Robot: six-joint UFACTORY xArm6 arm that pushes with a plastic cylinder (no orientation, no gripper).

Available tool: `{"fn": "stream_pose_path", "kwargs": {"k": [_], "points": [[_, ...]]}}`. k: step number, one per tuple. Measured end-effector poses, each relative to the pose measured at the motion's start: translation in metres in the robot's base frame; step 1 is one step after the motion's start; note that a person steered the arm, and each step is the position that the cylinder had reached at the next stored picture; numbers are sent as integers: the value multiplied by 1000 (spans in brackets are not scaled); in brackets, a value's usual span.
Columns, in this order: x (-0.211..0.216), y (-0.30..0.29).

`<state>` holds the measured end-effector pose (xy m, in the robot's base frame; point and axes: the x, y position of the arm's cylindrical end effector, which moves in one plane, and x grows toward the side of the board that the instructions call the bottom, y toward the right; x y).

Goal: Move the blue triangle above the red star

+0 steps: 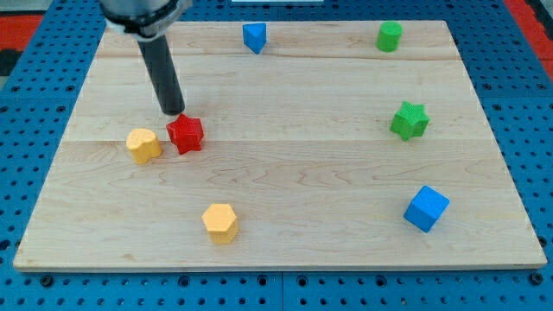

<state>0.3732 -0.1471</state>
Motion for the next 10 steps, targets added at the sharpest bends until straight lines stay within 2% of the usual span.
{"fn": "stream_pose_path", "kwargs": {"k": [1, 2, 3, 4, 5, 6, 8, 9, 10], "points": [[-26, 82], [-90, 181], [-161, 200], [-180, 174], [-128, 135], [-121, 123], [-170, 155], [-179, 121], [-137, 106]]}}
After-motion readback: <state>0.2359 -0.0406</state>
